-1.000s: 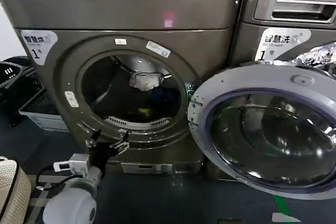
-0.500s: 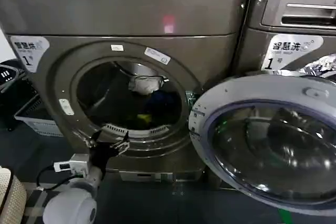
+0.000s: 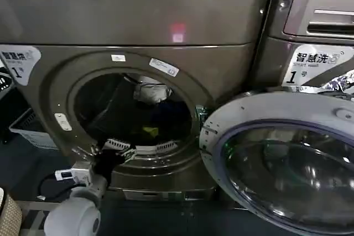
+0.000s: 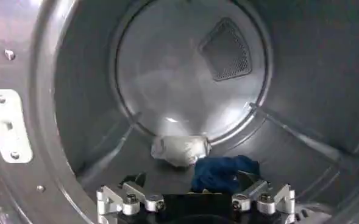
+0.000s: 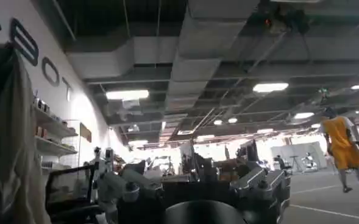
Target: Grasp the clothes from the dryer.
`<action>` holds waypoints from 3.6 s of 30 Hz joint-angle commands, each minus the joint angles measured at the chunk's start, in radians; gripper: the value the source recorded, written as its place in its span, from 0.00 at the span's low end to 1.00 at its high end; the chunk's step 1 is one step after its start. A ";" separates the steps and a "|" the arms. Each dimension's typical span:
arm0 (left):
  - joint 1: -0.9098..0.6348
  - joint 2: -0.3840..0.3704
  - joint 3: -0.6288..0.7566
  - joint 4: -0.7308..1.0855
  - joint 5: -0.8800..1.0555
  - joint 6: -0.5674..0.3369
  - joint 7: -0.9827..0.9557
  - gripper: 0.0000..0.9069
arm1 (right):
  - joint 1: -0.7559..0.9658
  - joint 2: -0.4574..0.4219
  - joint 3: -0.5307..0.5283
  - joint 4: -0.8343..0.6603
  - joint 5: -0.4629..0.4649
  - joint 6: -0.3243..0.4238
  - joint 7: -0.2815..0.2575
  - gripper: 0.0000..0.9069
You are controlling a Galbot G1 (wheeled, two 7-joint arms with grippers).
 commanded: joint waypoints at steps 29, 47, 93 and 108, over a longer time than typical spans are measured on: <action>-0.532 0.021 0.088 0.523 1.071 -0.902 1.082 1.00 | 0.001 0.003 -0.027 0.001 -0.007 0.016 -0.013 1.00; -0.550 0.040 0.123 0.610 1.039 -0.923 1.082 1.00 | 0.009 0.009 -0.039 0.000 -0.021 0.020 -0.014 1.00; -0.580 0.029 0.171 0.821 0.768 -0.727 1.035 0.00 | 0.011 0.008 -0.072 0.004 -0.023 0.029 -0.031 1.00; -0.563 -0.054 0.161 0.771 0.406 -0.419 0.007 0.00 | 0.012 0.011 -0.084 0.033 -0.022 0.008 -0.033 1.00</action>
